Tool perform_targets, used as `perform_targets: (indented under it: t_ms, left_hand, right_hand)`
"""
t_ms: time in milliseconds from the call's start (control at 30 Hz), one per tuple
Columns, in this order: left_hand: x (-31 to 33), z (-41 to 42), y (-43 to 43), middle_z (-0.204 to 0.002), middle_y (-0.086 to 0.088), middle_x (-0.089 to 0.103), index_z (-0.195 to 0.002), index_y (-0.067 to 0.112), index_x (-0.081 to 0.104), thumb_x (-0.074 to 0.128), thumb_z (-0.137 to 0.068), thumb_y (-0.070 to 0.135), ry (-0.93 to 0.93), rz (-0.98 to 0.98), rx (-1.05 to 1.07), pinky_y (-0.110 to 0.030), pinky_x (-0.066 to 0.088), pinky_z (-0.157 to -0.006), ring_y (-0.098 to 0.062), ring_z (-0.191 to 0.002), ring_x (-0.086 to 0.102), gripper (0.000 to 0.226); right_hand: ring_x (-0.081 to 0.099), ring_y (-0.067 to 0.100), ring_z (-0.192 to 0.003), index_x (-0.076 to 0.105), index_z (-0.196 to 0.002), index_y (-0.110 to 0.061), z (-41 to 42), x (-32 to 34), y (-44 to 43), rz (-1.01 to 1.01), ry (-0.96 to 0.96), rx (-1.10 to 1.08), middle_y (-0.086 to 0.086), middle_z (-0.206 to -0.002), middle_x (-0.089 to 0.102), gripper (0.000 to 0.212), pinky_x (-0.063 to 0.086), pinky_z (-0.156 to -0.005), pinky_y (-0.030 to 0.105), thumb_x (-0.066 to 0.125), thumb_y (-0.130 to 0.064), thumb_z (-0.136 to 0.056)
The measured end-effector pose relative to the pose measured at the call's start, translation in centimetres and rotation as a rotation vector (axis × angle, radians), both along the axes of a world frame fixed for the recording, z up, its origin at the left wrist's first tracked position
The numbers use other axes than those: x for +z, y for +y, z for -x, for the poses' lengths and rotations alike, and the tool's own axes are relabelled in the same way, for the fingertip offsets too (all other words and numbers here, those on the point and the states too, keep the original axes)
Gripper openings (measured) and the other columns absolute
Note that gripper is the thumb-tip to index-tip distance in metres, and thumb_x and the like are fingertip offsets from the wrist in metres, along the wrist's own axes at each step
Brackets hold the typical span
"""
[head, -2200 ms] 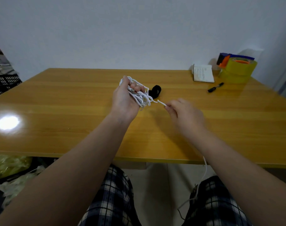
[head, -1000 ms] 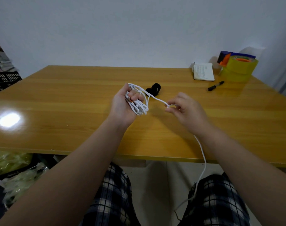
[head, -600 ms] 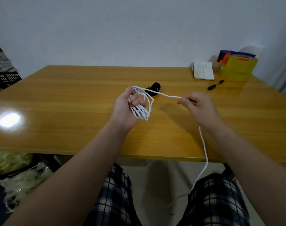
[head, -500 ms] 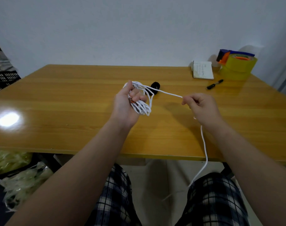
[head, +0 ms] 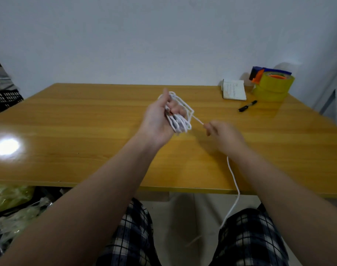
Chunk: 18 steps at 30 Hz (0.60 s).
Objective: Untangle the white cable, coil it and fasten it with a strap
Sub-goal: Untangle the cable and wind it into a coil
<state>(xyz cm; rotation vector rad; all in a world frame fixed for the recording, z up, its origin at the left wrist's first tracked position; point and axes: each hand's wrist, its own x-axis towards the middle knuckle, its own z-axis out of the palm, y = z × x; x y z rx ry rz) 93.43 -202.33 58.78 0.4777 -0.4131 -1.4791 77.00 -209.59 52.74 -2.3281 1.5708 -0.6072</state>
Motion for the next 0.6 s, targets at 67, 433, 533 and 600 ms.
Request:
perform_targets:
  t_ms: [67, 433, 533, 600]
  left_hand:
    - [0.4, -1.4, -0.7, -0.045, 0.001, 0.035, -0.067, 0.014, 0.035, 0.040, -0.101, 0.031, -0.006, -0.028, 0.125, -0.023, 0.039, -0.057, -0.012, -0.038, 0.037, 0.039]
    - [-3.5, -1.8, -2.2, -0.074, -0.009, 0.056, -0.102, 0.005, 0.042, 0.045, -0.097, 0.031, -0.817, -0.182, 0.474, -0.035, 0.052, -0.063, -0.022, -0.069, 0.062, 0.027]
    - [-3.6, -1.6, -1.5, -0.105, -0.010, 0.061, -0.128, 0.002, 0.032, 0.039, -0.097, 0.045, -1.149, -0.132, 0.402, -0.038, 0.047, -0.085, -0.025, -0.095, 0.062, 0.054]
    - [-3.6, -1.5, -0.8, -0.121, -0.012, 0.056, -0.136, 0.002, 0.026, 0.030, -0.095, 0.058, -1.286, -0.080, 0.303, -0.034, 0.044, -0.090, -0.017, -0.097, 0.060, 0.070]
  right_hand:
    - [0.059, 0.024, -0.092, 0.061, -0.102, -0.027, -0.2, -0.5, 0.8, -0.088, 0.029, 0.208, 0.000, -0.099, 0.064, 0.022, 0.049, -0.080, 0.041, 0.042, -0.037, -0.096]
    - [0.055, 0.025, -0.098, 0.058, -0.113, -0.022, -2.1, 3.6, 5.6, 0.240, 0.414, 0.535, 0.005, -0.101, 0.063, 0.022, 0.035, -0.074, 0.033, 0.043, -0.029, -0.097]
    - [0.061, 0.020, -0.080, 0.057, -0.103, -0.017, -1.9, 4.0, 5.9, -0.042, 0.133, 0.541, 0.003, -0.088, 0.064, 0.012, 0.047, -0.068, 0.034, 0.049, -0.021, -0.095]
    - [0.060, 0.017, -0.074, 0.058, -0.096, -0.016, -1.8, 3.8, 5.7, -0.062, 0.035, 0.553, 0.001, -0.078, 0.065, 0.005, 0.045, -0.068, 0.031, 0.056, -0.018, -0.092]
